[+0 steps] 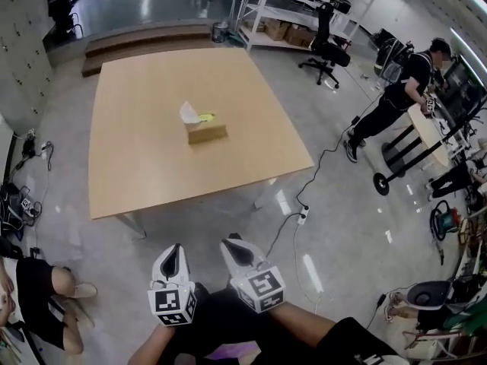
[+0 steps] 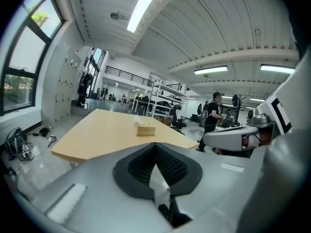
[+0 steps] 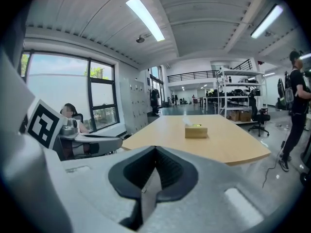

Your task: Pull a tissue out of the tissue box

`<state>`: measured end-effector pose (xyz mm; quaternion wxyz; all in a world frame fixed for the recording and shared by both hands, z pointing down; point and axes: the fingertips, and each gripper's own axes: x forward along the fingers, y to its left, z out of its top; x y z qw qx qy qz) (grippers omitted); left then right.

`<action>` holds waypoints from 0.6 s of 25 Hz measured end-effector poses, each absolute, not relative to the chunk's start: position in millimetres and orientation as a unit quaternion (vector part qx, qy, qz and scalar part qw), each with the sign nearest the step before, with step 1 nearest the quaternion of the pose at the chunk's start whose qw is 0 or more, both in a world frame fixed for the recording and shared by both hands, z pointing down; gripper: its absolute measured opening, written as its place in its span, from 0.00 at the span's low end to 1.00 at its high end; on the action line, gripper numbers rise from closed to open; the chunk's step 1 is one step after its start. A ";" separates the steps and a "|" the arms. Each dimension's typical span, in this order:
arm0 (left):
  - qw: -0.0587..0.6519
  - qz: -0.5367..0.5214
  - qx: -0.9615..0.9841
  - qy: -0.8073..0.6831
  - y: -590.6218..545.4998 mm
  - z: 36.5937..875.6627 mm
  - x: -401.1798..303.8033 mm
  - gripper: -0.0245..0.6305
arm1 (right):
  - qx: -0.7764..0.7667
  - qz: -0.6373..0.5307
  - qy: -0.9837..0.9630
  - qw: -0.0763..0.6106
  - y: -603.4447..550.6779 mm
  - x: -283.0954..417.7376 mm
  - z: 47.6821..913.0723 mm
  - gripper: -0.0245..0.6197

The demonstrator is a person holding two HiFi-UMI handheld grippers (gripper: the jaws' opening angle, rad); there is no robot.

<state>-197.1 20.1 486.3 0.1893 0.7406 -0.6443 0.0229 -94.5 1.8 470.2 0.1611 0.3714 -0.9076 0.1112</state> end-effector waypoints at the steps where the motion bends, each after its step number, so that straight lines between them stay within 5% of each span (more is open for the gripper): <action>1: 0.188 0.022 0.737 -0.649 18.0 486.2 -199.2 0.07 | 0.366 0.111 -0.910 0.162 -1.3 -97.3 471.2 0.03; 15: 0.212 0.055 0.691 -0.689 -79.9 510.1 -205.2 0.07 | 0.312 0.146 -0.923 0.172 -113.0 -100.2 508.1 0.03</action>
